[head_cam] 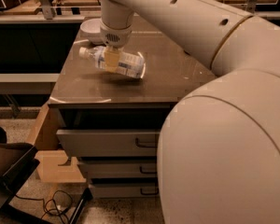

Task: Knock blue plastic bottle over

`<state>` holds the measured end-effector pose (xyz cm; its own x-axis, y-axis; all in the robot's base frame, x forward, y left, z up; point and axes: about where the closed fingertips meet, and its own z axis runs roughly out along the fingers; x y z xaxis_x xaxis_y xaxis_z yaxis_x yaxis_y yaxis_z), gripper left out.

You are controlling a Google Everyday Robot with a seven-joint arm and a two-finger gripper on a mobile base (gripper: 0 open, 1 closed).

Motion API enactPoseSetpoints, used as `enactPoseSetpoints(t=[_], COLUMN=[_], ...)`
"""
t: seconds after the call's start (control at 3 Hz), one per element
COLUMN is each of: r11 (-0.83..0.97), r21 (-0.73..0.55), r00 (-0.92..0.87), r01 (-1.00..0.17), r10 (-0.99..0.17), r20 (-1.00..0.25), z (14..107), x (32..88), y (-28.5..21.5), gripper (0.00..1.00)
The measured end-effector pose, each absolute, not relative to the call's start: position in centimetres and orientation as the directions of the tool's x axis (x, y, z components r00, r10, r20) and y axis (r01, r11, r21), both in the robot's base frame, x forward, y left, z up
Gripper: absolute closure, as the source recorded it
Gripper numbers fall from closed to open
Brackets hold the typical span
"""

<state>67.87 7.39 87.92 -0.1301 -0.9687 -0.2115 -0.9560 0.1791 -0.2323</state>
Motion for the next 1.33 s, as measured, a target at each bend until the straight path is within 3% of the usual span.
enactPoseSetpoints(t=[0.67,1.33], r11=[0.209,0.208], r21=[-0.171,-0.169], r00=[-0.154,-0.153], r01=[-0.963,-0.963], r10=[-0.945,-0.945], r20=[-0.288,-0.29], z=[85.3,84.9], x=[67.0,67.0], y=[7.7,7.8], gripper=[1.0,0.61])
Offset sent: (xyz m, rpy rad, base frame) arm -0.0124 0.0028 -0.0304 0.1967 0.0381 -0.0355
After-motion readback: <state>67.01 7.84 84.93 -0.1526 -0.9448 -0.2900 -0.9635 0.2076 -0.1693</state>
